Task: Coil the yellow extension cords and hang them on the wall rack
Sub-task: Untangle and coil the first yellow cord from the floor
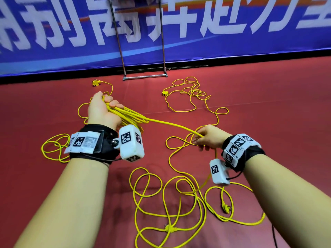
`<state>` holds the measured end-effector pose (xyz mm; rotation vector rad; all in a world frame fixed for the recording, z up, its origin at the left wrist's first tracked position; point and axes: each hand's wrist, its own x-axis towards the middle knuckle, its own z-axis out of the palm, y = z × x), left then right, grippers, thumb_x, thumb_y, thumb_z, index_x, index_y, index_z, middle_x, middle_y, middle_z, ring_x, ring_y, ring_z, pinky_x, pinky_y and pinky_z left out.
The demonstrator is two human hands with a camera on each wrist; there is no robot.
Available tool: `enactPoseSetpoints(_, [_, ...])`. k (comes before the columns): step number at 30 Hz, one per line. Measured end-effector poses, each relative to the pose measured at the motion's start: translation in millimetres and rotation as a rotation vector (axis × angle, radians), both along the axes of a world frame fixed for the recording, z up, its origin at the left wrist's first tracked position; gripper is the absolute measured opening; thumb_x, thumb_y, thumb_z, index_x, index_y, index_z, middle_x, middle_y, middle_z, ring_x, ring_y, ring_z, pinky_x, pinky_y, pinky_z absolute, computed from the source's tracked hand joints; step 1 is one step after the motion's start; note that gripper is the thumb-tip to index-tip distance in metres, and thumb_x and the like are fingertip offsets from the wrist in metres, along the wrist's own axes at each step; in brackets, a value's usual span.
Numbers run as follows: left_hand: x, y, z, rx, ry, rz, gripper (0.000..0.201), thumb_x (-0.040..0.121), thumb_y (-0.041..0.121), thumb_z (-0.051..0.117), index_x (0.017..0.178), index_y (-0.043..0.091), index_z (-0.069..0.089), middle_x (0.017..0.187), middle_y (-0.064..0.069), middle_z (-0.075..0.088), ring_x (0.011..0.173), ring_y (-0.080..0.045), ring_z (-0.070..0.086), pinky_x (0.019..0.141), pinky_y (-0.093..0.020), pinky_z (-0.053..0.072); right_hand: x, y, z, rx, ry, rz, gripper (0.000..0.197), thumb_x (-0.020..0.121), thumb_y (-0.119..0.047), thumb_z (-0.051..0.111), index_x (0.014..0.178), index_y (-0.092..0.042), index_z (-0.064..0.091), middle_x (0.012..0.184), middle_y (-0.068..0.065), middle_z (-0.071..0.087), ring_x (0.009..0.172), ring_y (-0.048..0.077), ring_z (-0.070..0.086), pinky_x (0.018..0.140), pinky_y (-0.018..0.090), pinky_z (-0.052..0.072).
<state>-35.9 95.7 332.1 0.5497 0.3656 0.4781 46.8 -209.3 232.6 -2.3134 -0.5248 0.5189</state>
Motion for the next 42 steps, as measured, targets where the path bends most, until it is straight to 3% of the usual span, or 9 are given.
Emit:
enactPoseSetpoints(6, [-6.3, 0.9, 7.4, 0.063, -0.006, -0.027, 0.031, 0.1, 0.026, 0.043, 0.07, 0.02, 0.038, 0.052, 0.008, 0.032, 0.038, -0.008, 0.028, 0.044, -0.019, 0.03, -7.7, -7.0, -12.8, -0.157, 0.149, -0.118, 0.045, 0.093, -0.048, 0.06, 0.09, -0.004, 0.068, 0.053, 0.004, 0.04, 0.038, 0.021, 0.048, 0.043, 0.026, 0.047])
enactPoseSetpoints(9, [-6.5, -1.3, 4.4, 0.064, 0.031, -0.097, 0.032, 0.097, 0.022, 0.047, 0.067, 0.021, 0.038, 0.051, 0.008, 0.032, 0.037, -0.007, 0.027, 0.042, -0.019, 0.029, -8.2, -0.8, -5.3, -0.187, 0.044, -0.142, 0.052, 0.086, -0.063, 0.06, 0.078, -0.012, 0.053, 0.059, 0.001, 0.04, 0.045, 0.017, 0.041, 0.044, 0.025, 0.038])
enactPoseSetpoints(12, [-6.6, -9.6, 1.8, 0.147, 0.083, -0.129, 0.031, 0.097, 0.021, 0.049, 0.068, 0.021, 0.04, 0.05, 0.008, 0.031, 0.037, -0.006, 0.026, 0.041, -0.019, 0.027, -4.7, 5.8, 3.6, -0.218, -0.076, -0.188, 0.055, 0.085, -0.068, 0.056, 0.084, -0.015, 0.046, 0.067, -0.001, 0.045, 0.054, 0.014, 0.041, 0.049, 0.027, 0.031])
enactPoseSetpoints(19, [-4.3, -34.5, -0.3, 0.319, 0.143, -0.205, 0.029, 0.097, 0.019, 0.054, 0.071, 0.022, 0.044, 0.049, 0.009, 0.031, 0.035, -0.007, 0.026, 0.038, -0.017, 0.027, 2.0, 21.9, 21.1, -0.003, -0.095, -0.265, 0.012, 0.095, -0.02, 0.044, 0.093, -0.01, 0.05, 0.071, 0.008, 0.049, 0.059, 0.023, 0.046, 0.049, 0.025, 0.034])
enactPoseSetpoints(24, [-3.0, -48.5, -4.7, 0.434, 0.155, -0.295, 0.022, 0.097, 0.019, 0.054, 0.075, 0.019, 0.051, 0.046, 0.008, 0.032, 0.032, -0.006, 0.026, 0.037, -0.016, 0.026, 5.4, 24.8, 31.5, 0.419, -0.058, -0.492, 0.025, 0.088, 0.002, 0.04, 0.08, -0.013, 0.059, 0.057, 0.003, 0.044, 0.046, 0.019, 0.04, 0.042, 0.021, 0.034])
enactPoseSetpoints(29, [-3.3, -57.3, -9.2, 0.507, 0.195, -0.323, 0.02, 0.096, 0.019, 0.054, 0.077, 0.018, 0.051, 0.046, 0.008, 0.032, 0.032, -0.006, 0.026, 0.036, -0.017, 0.026, 3.8, 22.1, 31.0, 0.786, 0.229, -0.647, 0.022, 0.094, 0.006, 0.039, 0.099, -0.013, 0.048, 0.065, 0.008, 0.048, 0.039, 0.015, 0.055, 0.039, 0.017, 0.039])
enactPoseSetpoints(32, [-3.8, -59.7, -9.9, 0.511, 0.201, -0.333, 0.02, 0.096, 0.018, 0.054, 0.077, 0.018, 0.051, 0.046, 0.008, 0.032, 0.031, -0.006, 0.025, 0.035, -0.017, 0.026, 5.3, 21.0, 25.3, 0.829, 0.298, -0.708, 0.018, 0.097, 0.002, 0.046, 0.103, -0.015, 0.044, 0.068, 0.009, 0.054, 0.034, 0.011, 0.046, 0.037, 0.014, 0.034])
enactPoseSetpoints(36, [-4.0, -62.1, -9.1, 0.503, 0.193, -0.374, 0.025, 0.097, 0.018, 0.053, 0.072, 0.02, 0.049, 0.046, 0.007, 0.031, 0.031, -0.006, 0.025, 0.035, -0.017, 0.025, 8.0, 23.0, 25.9, 0.86, 0.325, -0.753, 0.021, 0.091, 0.009, 0.044, 0.081, -0.01, 0.045, 0.068, 0.014, 0.052, 0.04, 0.012, 0.035, 0.037, 0.013, 0.023])
enactPoseSetpoints(42, [-4.9, -66.3, -9.2, 0.489, 0.206, -0.391, 0.03, 0.096, 0.017, 0.054, 0.068, 0.021, 0.044, 0.046, 0.008, 0.03, 0.032, -0.006, 0.024, 0.035, -0.017, 0.025, 3.2, 27.9, 30.6, 1.091, 0.699, -0.681, 0.031, 0.097, 0.013, 0.028, 0.114, -0.005, 0.046, 0.089, 0.016, 0.054, 0.057, 0.022, 0.063, 0.045, 0.028, 0.055])
